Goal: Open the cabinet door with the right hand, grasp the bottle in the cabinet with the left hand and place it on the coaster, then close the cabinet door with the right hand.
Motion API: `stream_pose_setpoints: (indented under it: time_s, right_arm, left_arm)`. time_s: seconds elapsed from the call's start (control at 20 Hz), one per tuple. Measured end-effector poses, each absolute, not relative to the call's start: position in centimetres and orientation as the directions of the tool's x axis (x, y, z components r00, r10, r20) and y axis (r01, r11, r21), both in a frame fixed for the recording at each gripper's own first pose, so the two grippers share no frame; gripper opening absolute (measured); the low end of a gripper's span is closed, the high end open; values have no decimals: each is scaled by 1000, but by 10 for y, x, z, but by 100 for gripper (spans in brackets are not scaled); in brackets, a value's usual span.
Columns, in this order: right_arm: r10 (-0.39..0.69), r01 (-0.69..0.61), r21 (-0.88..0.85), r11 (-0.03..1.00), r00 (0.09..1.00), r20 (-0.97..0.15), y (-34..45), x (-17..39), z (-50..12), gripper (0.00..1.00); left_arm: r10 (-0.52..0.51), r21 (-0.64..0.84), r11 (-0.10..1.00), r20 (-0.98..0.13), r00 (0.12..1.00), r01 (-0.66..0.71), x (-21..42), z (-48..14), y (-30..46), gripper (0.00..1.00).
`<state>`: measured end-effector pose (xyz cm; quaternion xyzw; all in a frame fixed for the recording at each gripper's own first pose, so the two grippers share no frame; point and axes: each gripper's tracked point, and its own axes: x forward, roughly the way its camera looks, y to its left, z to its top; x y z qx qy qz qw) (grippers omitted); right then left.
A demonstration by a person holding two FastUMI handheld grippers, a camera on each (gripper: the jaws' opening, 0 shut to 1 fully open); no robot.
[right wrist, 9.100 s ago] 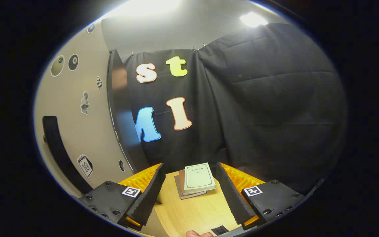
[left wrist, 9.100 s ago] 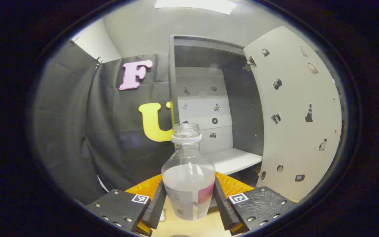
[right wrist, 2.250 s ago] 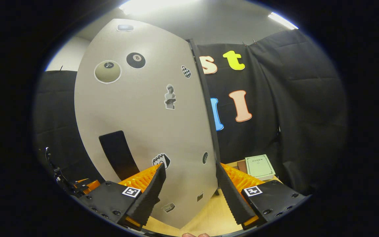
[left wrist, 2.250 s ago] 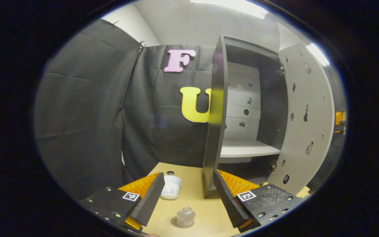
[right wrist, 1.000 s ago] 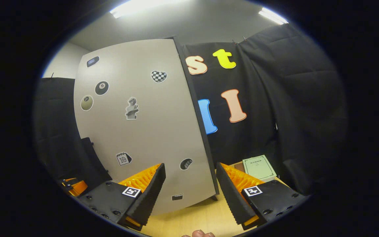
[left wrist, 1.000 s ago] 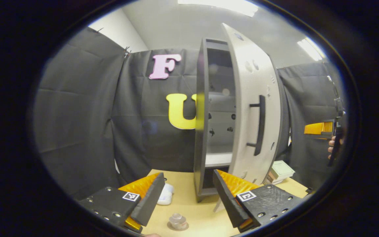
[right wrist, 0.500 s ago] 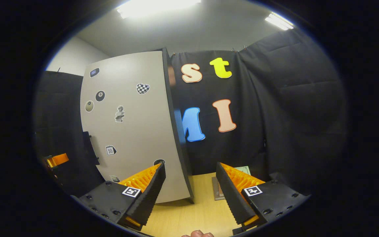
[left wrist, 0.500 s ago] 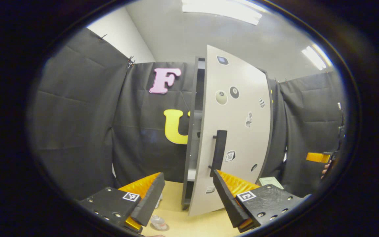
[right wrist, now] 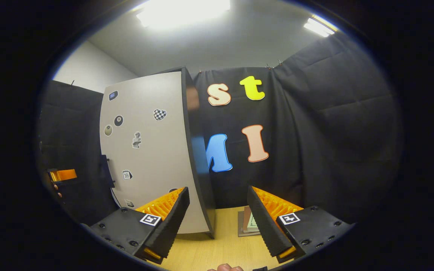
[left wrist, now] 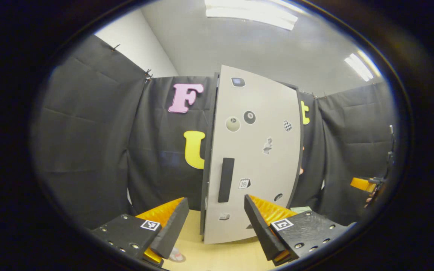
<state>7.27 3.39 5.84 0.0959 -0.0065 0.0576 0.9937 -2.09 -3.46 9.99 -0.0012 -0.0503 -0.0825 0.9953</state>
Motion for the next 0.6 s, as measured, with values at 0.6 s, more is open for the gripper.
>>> stream_pose_setpoints:
  time_s: [0.6]
  right_arm:
    - [117, -117, 154, 981, 993, 10, 60, 114, 66, 98]
  left_arm:
    - [-250, 48, 968, 114, 962, 246, 17, 105, -46, 91]
